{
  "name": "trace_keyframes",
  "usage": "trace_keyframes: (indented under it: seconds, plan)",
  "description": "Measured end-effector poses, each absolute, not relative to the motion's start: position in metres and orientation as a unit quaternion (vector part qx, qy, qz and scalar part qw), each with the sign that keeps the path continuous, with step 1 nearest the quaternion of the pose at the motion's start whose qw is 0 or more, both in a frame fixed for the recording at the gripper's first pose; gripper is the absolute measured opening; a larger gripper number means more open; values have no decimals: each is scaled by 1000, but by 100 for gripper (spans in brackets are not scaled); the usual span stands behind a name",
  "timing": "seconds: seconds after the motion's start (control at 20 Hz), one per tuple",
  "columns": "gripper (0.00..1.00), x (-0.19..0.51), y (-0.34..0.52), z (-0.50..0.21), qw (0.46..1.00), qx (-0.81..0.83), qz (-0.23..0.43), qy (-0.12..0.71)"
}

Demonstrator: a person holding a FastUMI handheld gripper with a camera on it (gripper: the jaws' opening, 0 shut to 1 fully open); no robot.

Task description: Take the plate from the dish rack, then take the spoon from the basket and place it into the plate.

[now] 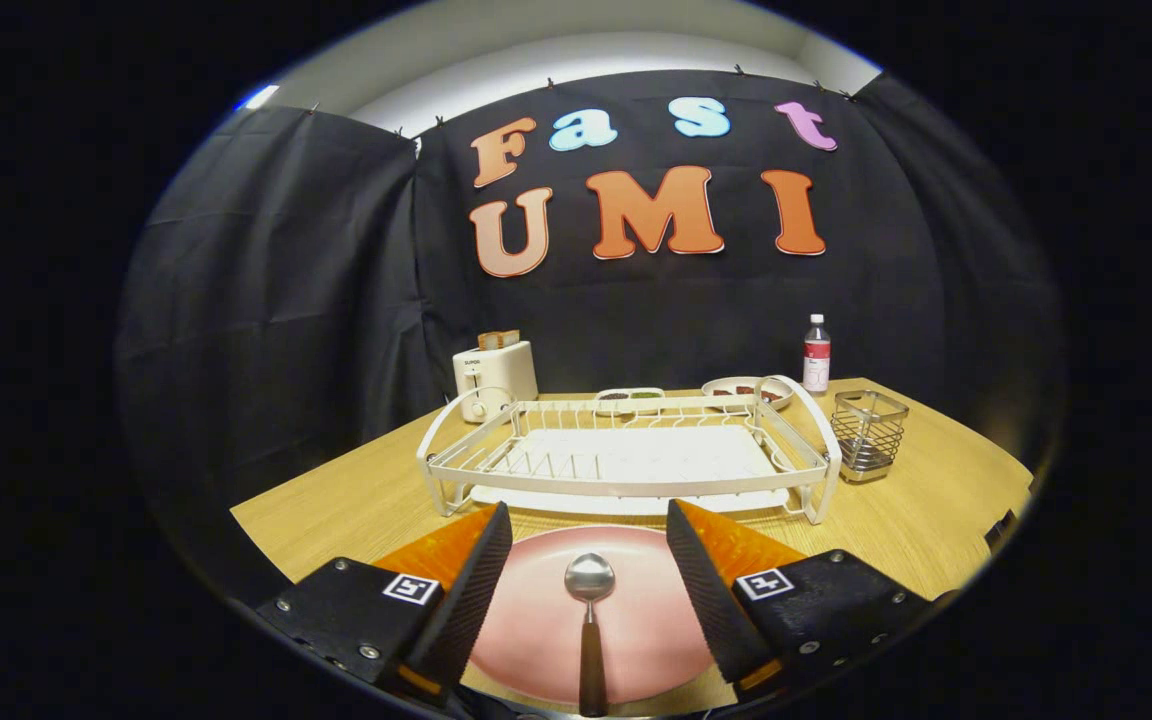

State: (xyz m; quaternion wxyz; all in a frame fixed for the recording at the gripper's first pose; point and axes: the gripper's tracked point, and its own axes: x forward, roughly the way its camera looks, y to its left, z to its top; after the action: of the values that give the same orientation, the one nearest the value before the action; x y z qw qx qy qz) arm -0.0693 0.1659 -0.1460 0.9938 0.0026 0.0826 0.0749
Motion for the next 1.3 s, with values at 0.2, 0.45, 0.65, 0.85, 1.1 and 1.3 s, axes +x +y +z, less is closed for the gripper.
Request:
trace_keyframes:
  seconds: [0.2, 0.45, 0.65, 0.85, 1.1, 1.3]
  plan:
    - [97, -71, 140, -141, 995, -13, 53, 80]
    - [97, -60, 89, -119, 998, -23, 22, 62]
    - [97, -53, 35, -95, 998, -48, -17, 45]
    - [97, -52, -6, -70, 998, -46, -43, 20]
    - [97, -59, -32, -67, 998, -27, -59, 9]
    - [97, -63, -41, -68, 998, -16, -66, 6]
